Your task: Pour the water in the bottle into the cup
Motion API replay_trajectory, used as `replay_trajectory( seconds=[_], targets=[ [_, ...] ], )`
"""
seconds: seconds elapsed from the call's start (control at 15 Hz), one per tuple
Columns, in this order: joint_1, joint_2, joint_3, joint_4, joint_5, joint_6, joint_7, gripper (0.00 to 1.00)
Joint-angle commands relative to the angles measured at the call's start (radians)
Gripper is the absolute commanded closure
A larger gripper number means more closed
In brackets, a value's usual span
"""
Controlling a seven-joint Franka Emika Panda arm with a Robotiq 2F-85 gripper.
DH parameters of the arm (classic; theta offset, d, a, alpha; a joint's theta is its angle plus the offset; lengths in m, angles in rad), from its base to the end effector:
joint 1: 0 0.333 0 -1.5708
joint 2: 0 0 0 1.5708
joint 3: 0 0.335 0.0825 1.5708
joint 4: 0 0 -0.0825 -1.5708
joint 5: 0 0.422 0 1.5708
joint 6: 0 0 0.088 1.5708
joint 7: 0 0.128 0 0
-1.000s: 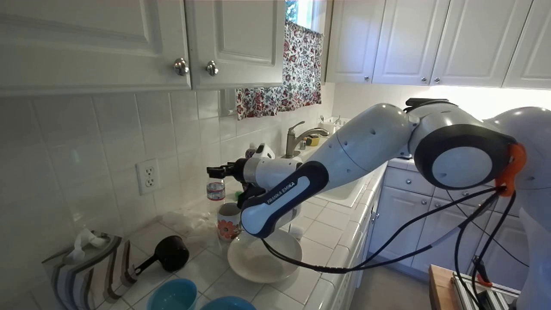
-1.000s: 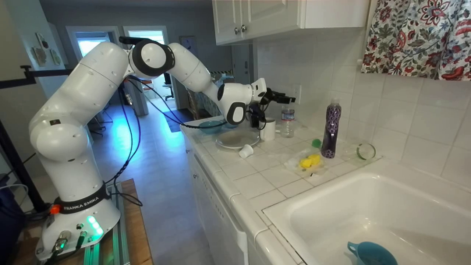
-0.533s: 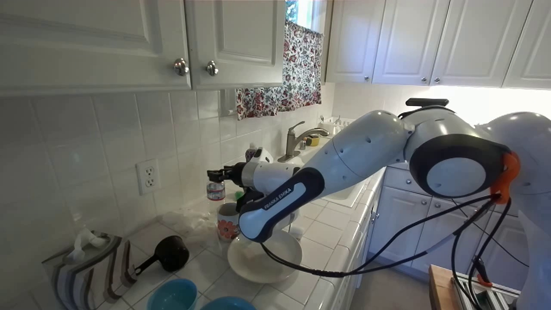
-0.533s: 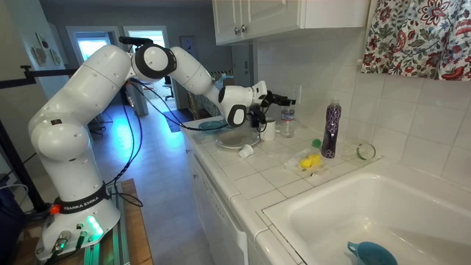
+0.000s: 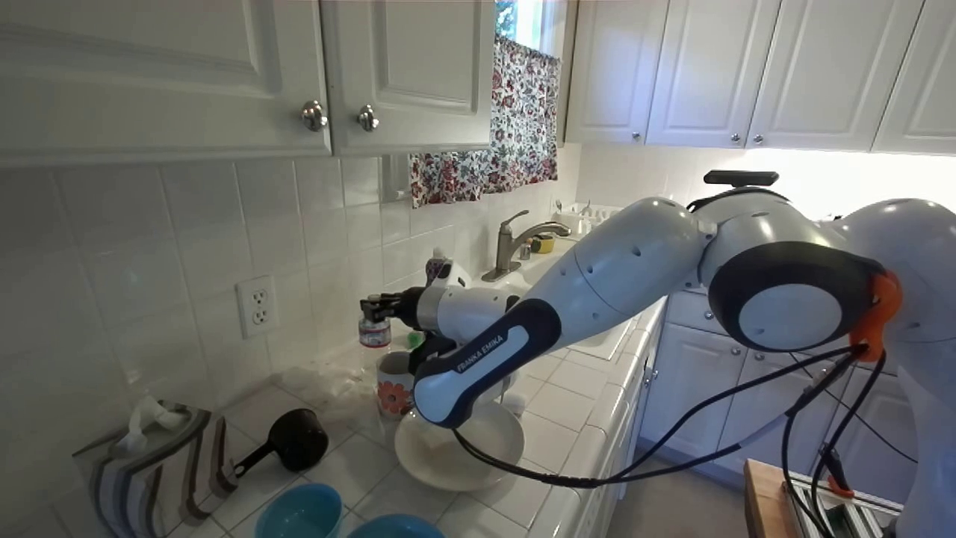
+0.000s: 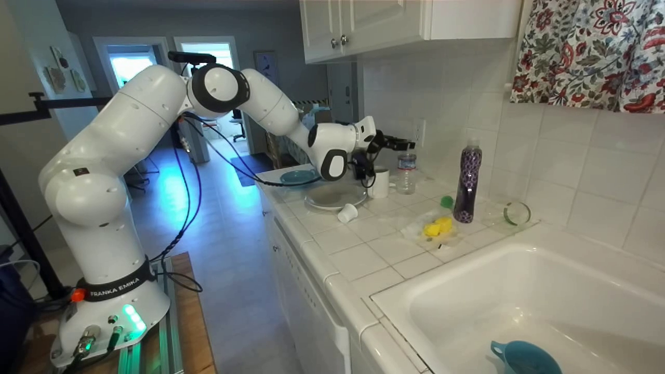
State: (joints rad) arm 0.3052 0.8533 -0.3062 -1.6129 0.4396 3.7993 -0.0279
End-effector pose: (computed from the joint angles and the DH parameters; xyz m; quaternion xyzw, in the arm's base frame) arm 0.7740 0.0037 0.2939 0.7632 -0.0979 0.6359 0.0594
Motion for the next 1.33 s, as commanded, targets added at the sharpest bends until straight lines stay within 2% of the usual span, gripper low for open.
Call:
replay_trajectory(
  seconds=[0.0, 0.07, 0.2, 0.27, 0.53, 1.27],
  targets=[
    [0.025, 0.028, -0.026, 0.043, 0.053, -0.013, -0.027, 0.75],
    [0.027, 0.028, -0.029, 0.044, 0.053, -0.013, -0.026, 0.86],
    [0.03, 0.029, -0.038, 0.049, 0.053, -0.012, -0.026, 0.88],
    [0.031, 0.03, -0.039, 0.049, 0.053, -0.013, -0.025, 0.92],
    [0.037, 0.027, -0.046, 0.044, 0.06, -0.01, -0.023, 0.92],
    [0.048, -0.123, -0.026, -0.088, 0.105, 0.045, 0.018, 0.92]
  ],
)
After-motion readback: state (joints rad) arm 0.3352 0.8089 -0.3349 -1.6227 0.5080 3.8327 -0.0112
